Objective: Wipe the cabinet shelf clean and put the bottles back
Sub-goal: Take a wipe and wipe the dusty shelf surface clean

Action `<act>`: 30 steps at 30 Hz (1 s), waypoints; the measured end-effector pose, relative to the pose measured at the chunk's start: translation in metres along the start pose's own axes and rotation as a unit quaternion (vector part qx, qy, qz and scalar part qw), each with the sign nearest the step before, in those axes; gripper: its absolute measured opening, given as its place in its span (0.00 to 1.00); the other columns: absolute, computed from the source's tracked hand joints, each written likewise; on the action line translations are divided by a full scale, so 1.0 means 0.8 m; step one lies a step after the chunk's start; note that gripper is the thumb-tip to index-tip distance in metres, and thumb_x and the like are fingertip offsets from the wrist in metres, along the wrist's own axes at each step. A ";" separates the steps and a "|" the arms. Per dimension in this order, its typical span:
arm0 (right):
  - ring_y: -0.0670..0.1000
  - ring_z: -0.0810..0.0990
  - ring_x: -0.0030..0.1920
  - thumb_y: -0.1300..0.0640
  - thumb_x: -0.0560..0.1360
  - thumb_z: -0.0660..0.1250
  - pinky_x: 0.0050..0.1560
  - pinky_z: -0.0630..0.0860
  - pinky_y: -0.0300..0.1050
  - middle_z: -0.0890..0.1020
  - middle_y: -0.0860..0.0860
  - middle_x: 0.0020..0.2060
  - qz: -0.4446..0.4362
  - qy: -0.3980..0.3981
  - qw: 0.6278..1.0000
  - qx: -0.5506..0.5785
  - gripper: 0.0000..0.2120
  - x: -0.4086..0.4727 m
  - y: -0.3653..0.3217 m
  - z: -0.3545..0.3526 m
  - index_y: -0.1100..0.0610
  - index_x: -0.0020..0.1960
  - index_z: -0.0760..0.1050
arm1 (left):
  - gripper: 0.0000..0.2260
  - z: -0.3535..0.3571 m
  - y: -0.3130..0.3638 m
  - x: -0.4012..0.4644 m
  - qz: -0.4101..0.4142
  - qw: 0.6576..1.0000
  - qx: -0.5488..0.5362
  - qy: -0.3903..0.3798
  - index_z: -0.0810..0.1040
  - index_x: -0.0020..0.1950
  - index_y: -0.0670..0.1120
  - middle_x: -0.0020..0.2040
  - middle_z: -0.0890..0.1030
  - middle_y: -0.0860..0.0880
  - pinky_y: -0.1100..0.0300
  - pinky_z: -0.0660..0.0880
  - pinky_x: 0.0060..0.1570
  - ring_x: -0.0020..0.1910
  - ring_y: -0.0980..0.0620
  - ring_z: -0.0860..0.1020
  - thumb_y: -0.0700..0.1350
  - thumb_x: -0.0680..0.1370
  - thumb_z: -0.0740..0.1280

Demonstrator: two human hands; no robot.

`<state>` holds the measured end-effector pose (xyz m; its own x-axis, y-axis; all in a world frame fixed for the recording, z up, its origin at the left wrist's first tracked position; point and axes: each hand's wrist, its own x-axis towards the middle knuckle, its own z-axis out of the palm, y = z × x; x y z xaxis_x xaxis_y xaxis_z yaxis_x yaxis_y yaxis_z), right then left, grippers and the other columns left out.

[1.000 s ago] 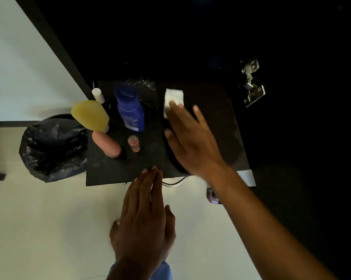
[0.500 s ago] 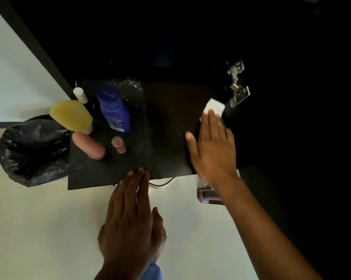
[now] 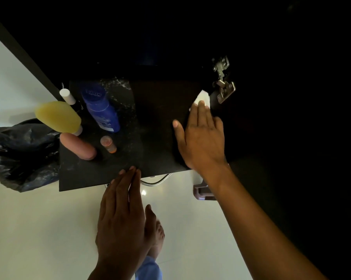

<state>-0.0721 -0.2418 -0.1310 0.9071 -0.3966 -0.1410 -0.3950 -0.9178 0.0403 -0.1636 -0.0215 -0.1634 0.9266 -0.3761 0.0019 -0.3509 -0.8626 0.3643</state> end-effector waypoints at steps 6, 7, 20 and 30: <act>0.54 0.58 0.83 0.37 0.85 0.39 0.80 0.60 0.55 0.59 0.56 0.83 0.024 -0.022 0.999 0.001 0.35 -0.102 0.031 0.010 0.57 0.84 0.55 | 0.43 0.005 -0.006 -0.001 0.007 1.000 0.009 -0.005 0.69 0.78 0.36 0.77 0.72 0.37 0.42 0.72 0.71 0.76 0.38 0.68 0.44 0.66 0.81; 0.54 0.57 0.83 0.36 0.85 0.38 0.80 0.60 0.56 0.59 0.55 0.83 0.029 -0.026 0.999 0.003 0.36 -0.115 0.035 0.013 0.56 0.84 0.55 | 0.43 0.006 -0.007 -0.001 0.007 1.000 0.011 -0.006 0.70 0.78 0.35 0.77 0.72 0.37 0.42 0.72 0.71 0.76 0.38 0.68 0.44 0.66 0.81; 0.51 0.60 0.82 0.41 0.85 0.47 0.79 0.61 0.61 0.65 0.52 0.80 -0.051 -0.001 0.997 0.064 0.30 -0.162 -0.014 0.021 0.55 0.81 0.64 | 0.44 0.002 -0.010 -0.005 0.003 1.000 -0.009 -0.024 0.65 0.81 0.38 0.80 0.68 0.40 0.42 0.72 0.73 0.79 0.40 0.68 0.45 0.68 0.79; 0.47 0.59 0.82 0.50 0.85 0.52 0.82 0.52 0.59 0.63 0.50 0.82 -0.199 0.028 0.969 0.142 0.25 -0.048 -0.062 0.015 0.55 0.81 0.64 | 0.41 -0.006 -0.014 -0.004 0.019 0.999 -0.033 -0.024 0.65 0.82 0.41 0.81 0.67 0.44 0.45 0.73 0.73 0.79 0.44 0.67 0.46 0.71 0.75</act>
<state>-0.0887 -0.1806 -0.1392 0.9991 -0.0209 -0.0355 -0.0301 -0.9589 -0.2820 -0.1620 -0.0086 -0.1628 0.9049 -0.4248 -0.0265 -0.3745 -0.8243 0.4246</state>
